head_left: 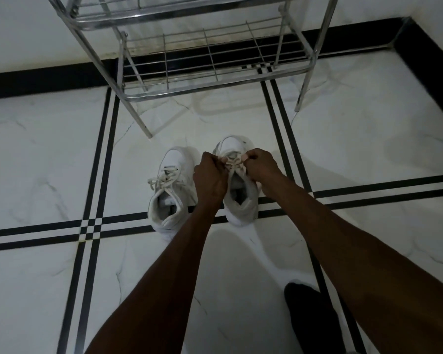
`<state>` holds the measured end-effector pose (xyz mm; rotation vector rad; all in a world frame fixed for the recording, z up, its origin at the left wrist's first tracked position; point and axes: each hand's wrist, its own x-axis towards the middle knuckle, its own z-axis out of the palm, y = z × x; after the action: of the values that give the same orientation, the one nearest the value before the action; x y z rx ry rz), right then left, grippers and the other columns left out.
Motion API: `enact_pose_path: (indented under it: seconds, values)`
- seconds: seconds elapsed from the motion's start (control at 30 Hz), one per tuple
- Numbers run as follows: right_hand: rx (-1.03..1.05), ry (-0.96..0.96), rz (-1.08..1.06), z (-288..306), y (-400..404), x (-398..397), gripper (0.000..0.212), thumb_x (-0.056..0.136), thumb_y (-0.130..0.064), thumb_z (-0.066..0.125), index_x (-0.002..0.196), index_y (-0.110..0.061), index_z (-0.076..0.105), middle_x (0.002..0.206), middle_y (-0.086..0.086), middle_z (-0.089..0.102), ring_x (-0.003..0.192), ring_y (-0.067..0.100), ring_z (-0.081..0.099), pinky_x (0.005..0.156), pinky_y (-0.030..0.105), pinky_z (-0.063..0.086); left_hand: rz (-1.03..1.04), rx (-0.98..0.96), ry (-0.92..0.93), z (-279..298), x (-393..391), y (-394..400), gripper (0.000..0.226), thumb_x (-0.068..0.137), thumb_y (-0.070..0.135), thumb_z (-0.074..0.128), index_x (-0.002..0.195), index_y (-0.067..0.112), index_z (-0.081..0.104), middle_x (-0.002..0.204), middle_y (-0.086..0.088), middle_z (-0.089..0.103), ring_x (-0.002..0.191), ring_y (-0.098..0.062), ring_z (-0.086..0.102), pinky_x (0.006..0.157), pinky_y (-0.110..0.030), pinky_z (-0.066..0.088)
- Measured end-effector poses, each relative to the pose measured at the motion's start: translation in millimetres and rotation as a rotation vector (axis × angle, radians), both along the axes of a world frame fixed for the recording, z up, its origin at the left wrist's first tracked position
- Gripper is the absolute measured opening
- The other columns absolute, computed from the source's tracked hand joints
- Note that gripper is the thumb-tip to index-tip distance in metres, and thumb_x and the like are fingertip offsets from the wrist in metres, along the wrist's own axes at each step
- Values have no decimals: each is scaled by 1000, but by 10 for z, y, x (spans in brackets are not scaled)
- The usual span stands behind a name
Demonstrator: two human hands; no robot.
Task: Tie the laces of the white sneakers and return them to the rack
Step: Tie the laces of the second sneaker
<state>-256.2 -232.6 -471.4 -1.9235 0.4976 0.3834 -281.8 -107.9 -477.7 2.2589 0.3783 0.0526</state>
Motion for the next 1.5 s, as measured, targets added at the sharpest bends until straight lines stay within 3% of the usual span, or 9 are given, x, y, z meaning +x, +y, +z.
enact_pose_path:
  seconds: [0.2, 0.4, 0.53, 0.73, 0.87, 1.0, 1.13, 1.27, 1.5]
  values:
    - [371, 56, -267, -101, 99, -180, 24, 97, -13, 47, 108, -20, 67, 91, 1, 72, 84, 21, 66, 69, 35, 58, 10, -65, 48, 57, -67, -30, 16, 99, 4, 47, 113, -1, 53, 124, -13, 70, 113, -34, 65, 81, -33, 41]
    - [521, 1, -301, -32, -5, -235, 18, 98, -15, 56, 95, -14, 74, 88, 1, 76, 75, 14, 69, 54, 22, 53, -50, -75, 57, 28, -61, 74, 20, 104, 22, 49, 109, 4, 54, 101, -11, 69, 88, -27, 62, 71, -32, 36]
    - [565, -35, -271, 38, 47, -253, 15, 99, -18, 57, 99, -19, 71, 88, -2, 75, 66, 7, 63, 56, 24, 49, 1, -92, 25, -58, -128, 144, 18, 106, 20, 46, 109, 5, 54, 105, -18, 71, 96, -34, 67, 70, -33, 39]
    - [452, -77, -333, -14, 103, -339, 7, 97, -18, 59, 95, -18, 66, 97, 6, 78, 69, 5, 69, 60, 25, 57, 80, -84, -75, -112, -248, 87, 20, 105, 16, 48, 107, -1, 57, 97, -19, 70, 87, -33, 65, 68, -32, 38]
    - [190, -122, -153, -138, 76, -418, 16, 88, -28, 72, 98, -16, 73, 101, 6, 76, 95, 22, 71, 87, 41, 60, 55, -157, -68, -144, -306, 130, 31, 103, 33, 56, 100, 3, 64, 87, -5, 68, 79, -19, 60, 66, -28, 38]
    - [21, -163, -47, -121, 124, -425, 16, 89, -27, 71, 99, -15, 74, 101, 3, 75, 96, 21, 69, 85, 36, 58, -36, -202, -38, -158, -263, 175, 27, 95, 37, 69, 93, 11, 73, 84, 5, 70, 74, -5, 63, 63, -8, 44]
    - [-164, -246, -85, -99, 197, -396, 7, 94, -16, 64, 93, -9, 64, 93, 4, 70, 83, 15, 61, 57, 15, 38, -19, -141, -169, -140, -291, 153, 19, 100, 23, 63, 90, 7, 65, 79, 1, 68, 68, -11, 60, 60, -24, 41]
    - [-198, -305, -188, -175, 262, -404, 8, 93, -15, 65, 90, -9, 62, 95, 8, 73, 88, 22, 67, 69, 26, 45, 37, -7, -144, -137, -281, 123, 18, 104, 16, 52, 95, 2, 58, 80, -8, 67, 67, -17, 54, 52, -23, 28]
    - [-142, -269, -202, -206, 211, -388, 10, 98, -20, 57, 94, -11, 59, 95, 5, 67, 84, 17, 58, 72, 25, 40, 83, -38, -108, -235, -249, 122, 21, 104, 18, 48, 95, 1, 57, 87, -17, 72, 80, -36, 68, 65, -43, 49]
